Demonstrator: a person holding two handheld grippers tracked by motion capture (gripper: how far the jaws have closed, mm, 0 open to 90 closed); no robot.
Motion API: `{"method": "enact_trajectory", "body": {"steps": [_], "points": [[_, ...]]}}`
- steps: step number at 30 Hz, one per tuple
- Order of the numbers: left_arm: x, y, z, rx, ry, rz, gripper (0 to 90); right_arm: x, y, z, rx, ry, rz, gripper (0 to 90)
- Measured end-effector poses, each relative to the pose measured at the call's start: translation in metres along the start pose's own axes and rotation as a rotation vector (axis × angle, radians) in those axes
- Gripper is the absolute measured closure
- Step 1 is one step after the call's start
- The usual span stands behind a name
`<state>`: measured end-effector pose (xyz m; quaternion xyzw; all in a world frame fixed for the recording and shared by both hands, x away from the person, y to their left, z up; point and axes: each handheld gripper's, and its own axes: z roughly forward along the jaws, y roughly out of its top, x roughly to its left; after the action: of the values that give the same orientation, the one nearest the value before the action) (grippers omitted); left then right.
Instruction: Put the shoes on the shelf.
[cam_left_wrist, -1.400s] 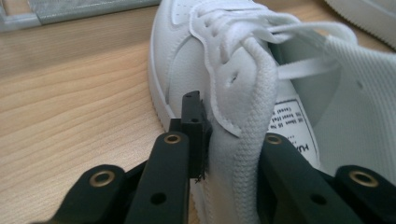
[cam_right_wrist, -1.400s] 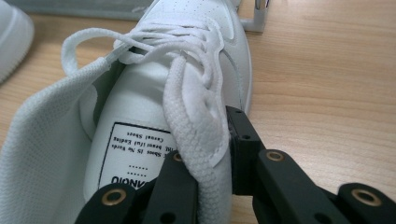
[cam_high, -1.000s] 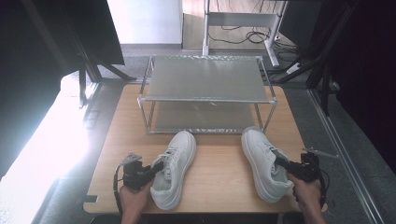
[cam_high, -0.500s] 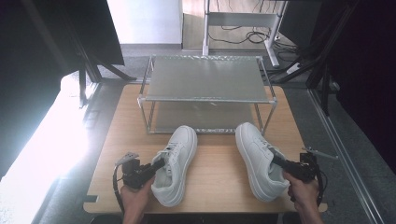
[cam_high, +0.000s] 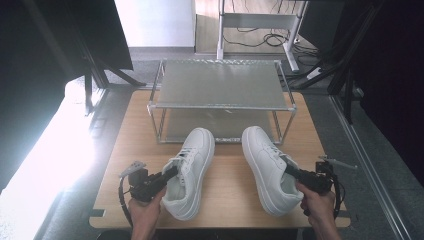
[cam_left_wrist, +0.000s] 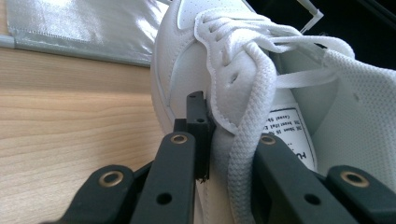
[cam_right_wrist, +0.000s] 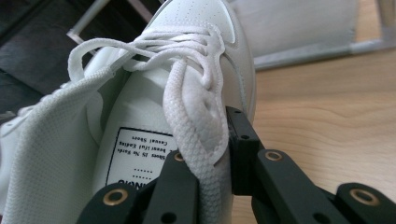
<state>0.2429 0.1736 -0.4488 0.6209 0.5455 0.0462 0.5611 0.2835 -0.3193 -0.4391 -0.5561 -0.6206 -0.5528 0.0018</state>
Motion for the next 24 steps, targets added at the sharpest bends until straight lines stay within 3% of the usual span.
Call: {"method": "enact_trajectory", "body": {"steps": [7,14,24], "points": [[-0.012,0.005,-0.002,-0.026,0.007,0.009,84.2,0.017,0.004,0.001,-0.011,0.063,0.016,83.6],[-0.02,0.013,-0.004,-0.071,0.008,0.001,84.3,0.029,0.012,0.005,-0.022,0.079,0.012,83.6],[-0.036,0.024,-0.005,-0.115,-0.033,0.004,84.3,0.044,0.024,0.009,-0.049,0.109,0.007,83.6]]}}
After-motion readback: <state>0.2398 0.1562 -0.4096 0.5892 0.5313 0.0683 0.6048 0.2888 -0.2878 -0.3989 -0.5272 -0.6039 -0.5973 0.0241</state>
